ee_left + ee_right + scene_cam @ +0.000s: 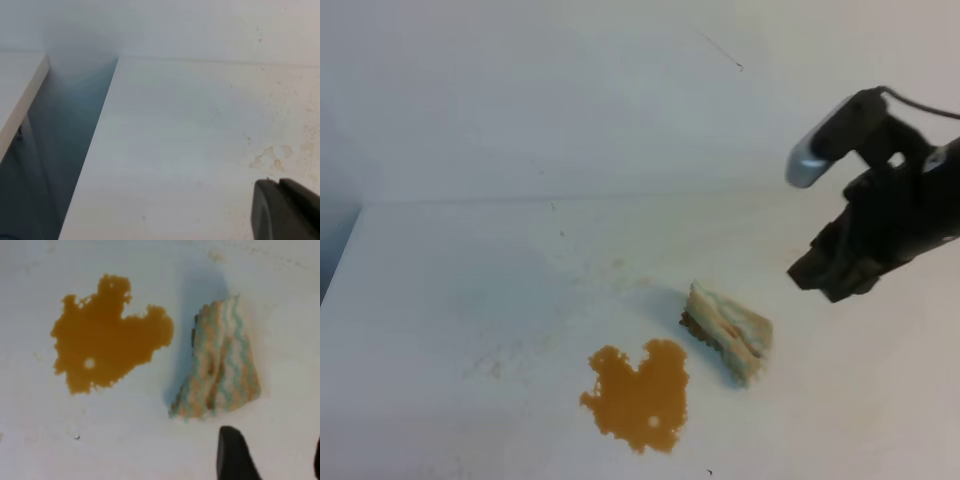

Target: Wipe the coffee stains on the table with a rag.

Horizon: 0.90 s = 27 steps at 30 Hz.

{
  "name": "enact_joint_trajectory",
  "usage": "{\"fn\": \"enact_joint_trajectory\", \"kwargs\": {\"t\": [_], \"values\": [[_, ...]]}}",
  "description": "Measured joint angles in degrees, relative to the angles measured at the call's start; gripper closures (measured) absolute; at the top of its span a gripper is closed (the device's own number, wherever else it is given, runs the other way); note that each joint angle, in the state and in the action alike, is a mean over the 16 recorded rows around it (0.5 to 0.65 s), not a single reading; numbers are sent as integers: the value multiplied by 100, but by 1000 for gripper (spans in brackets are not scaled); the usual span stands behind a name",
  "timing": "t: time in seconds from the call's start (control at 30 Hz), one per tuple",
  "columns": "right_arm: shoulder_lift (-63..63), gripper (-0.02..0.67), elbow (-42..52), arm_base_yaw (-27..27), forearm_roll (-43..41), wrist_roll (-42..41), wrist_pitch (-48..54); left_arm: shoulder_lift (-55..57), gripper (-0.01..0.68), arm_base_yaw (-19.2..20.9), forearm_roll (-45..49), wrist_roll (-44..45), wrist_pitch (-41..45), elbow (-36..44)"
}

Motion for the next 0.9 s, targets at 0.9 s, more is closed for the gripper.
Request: {"fn": "enact_joint_trajectory", "kwargs": {"t": [0.9], "values": [[3063, 434, -844, 1146, -1258, 1033, -1164, -10, 676, 0, 0, 0, 0, 27]]}}
